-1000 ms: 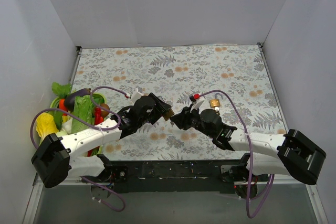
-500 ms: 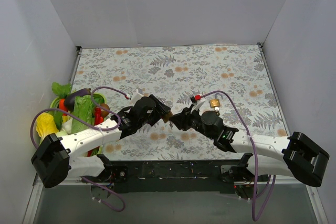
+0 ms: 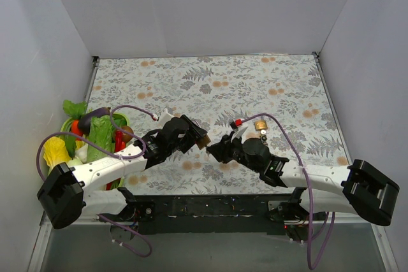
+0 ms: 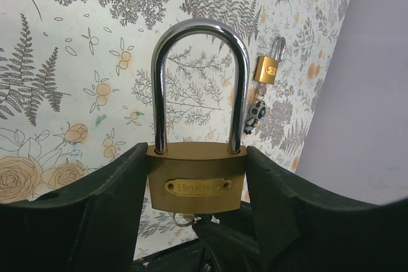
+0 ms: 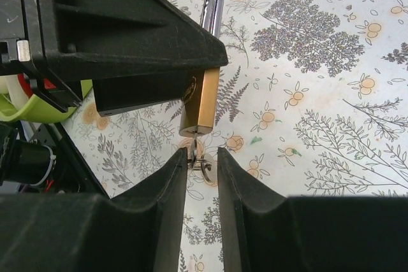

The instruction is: Unlock with the key

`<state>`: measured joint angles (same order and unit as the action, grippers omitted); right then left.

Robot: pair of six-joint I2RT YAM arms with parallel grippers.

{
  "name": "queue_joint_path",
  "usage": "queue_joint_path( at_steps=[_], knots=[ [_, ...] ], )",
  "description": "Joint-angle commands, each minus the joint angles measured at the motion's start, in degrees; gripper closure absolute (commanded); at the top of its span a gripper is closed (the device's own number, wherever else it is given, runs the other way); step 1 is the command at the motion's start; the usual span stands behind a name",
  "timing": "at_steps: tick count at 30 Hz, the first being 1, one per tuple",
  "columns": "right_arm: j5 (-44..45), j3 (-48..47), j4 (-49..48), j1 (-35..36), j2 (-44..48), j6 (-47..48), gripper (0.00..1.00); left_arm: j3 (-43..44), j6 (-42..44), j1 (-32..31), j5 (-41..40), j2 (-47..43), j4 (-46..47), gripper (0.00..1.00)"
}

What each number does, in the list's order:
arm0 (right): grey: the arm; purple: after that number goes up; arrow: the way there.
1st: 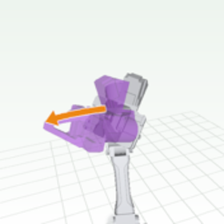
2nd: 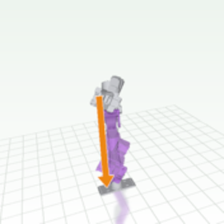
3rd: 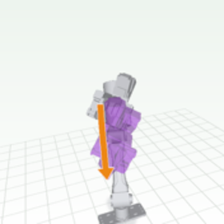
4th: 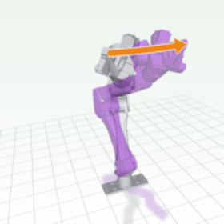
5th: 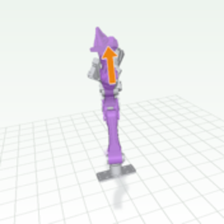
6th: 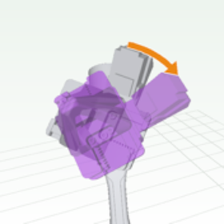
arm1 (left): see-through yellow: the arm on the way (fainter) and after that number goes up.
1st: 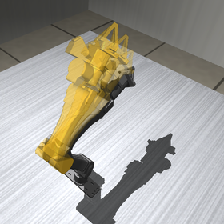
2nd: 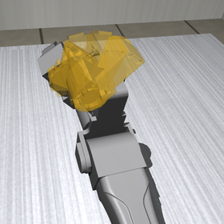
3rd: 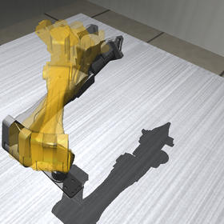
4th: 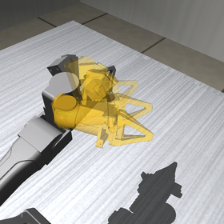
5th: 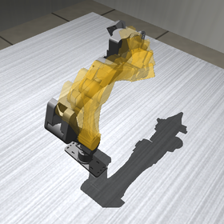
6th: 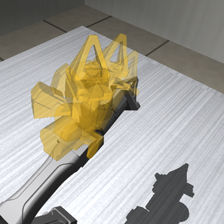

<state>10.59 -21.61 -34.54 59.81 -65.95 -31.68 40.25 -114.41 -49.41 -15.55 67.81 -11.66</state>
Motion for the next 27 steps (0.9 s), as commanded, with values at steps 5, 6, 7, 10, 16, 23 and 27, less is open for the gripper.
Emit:
queue_joint_path(
  at_steps=[5,6,7,10,16,23,27],
  knots=[
    [0.66,-0.28,-2.63,0.48,-0.76,-0.40,0.75,1.59,-21.73,-0.34,-0.44,-2.77,2.78,1.00],
    [0.66,-0.28,-2.72,0.48,-1.02,-0.40,0.79,1.59,-21.73,-0.34,-0.44,-2.86,2.78,1.00],
    [0.66,-0.37,-2.89,0.48,-1.19,-0.40,0.80,1.59,-21.65,-0.34,-0.36,-2.86,2.78,1.00],
    [0.57,-0.45,-3.51,0.48,-1.54,-0.40,0.85,1.59,-21.73,-0.34,-0.27,-2.77,2.78,1.00],
    [0.57,-1.07,-5.18,0.48,-2.51,-0.92,0.99,1.41,-21.82,-0.34,0.08,-2.60,2.78,1.00],
    [2.15,-3.00,-5.09,0.48,-3.39,-0.75,0.99,0.88,-22.08,-0.34,1.57,-1.89,4.36,1.00],
    [0.05,-1.61,-7.98,-0.57,-3.39,-3.56,0.99,-0.17,-21.30,-0.34,2.10,-2.33,6.38,1.00]
  ],
)
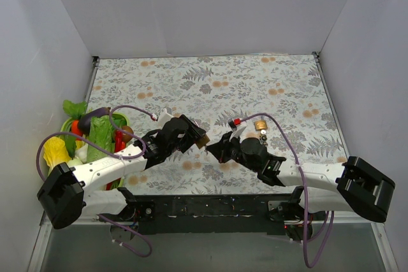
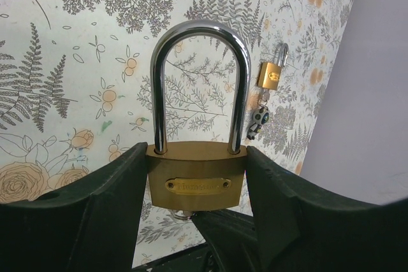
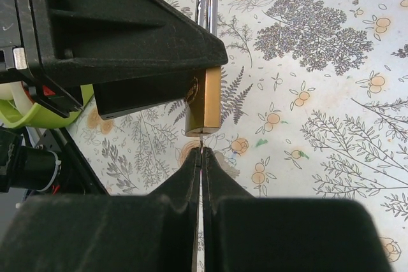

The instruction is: Unlock with the key

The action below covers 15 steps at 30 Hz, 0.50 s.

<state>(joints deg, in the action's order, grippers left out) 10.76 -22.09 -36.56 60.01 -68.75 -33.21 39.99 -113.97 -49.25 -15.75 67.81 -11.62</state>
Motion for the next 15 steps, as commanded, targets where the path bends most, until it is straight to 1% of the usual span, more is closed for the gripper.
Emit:
queue_joint_path(
  at_steps=[1,9,13,14,15],
  knots=[
    [-0.74,-0.77,-6.85,-1.03,-0.59,-2.64,0.99,-0.26,-21.56,-0.49,2.39,-2.59,7.39,1.00],
    [-8.64,2.48,-13.54,-5.68,-0.07,-10.54,0.99,-2.28,-20.94,-0.49,1.95,-4.35,9.77,1.00],
    [-10.41,4.24,-16.78,-7.53,-0.42,-14.58,0.99,-2.28,-20.24,-0.49,1.86,-4.44,11.17,1.00],
    [-12.94,4.59,-17.66,-7.97,-0.51,-15.38,0.99,-2.37,-20.06,-0.40,1.95,-4.35,11.35,1.00],
    [-13.40,4.86,-18.72,-8.59,-0.77,-16.09,0.99,-2.37,-19.80,-0.49,1.95,-4.27,11.27,1.00]
  ],
)
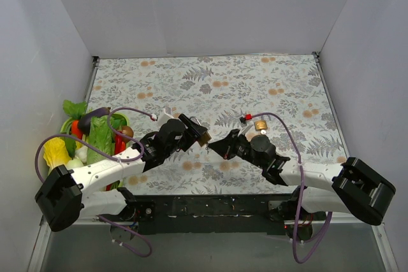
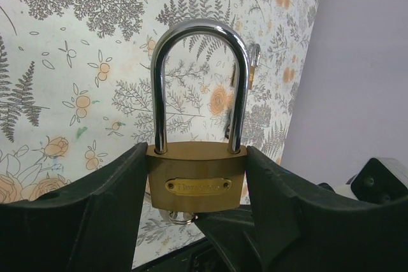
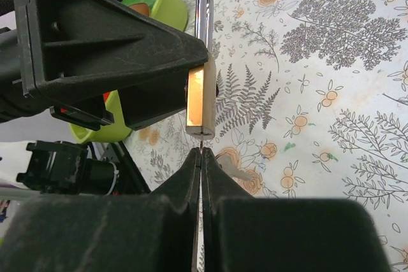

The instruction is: Unlock with the key

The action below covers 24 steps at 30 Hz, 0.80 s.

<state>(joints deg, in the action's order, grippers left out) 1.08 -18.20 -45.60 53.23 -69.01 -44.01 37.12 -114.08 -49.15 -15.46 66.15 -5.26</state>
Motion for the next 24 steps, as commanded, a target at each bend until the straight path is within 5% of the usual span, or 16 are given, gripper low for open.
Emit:
queue_joint_path(
  at_steps=[1,24],
  knots=[
    [-4.15,1.32,-10.90,-2.08,-0.68,-6.60,0.99,0.49,-19.60,-0.60,1.66,-2.61,4.91,1.00],
    [-5.21,7.38,-21.36,-5.77,-4.20,-20.06,0.99,-0.91,-14.42,-0.60,1.84,-2.78,16.06,1.00]
  ],
)
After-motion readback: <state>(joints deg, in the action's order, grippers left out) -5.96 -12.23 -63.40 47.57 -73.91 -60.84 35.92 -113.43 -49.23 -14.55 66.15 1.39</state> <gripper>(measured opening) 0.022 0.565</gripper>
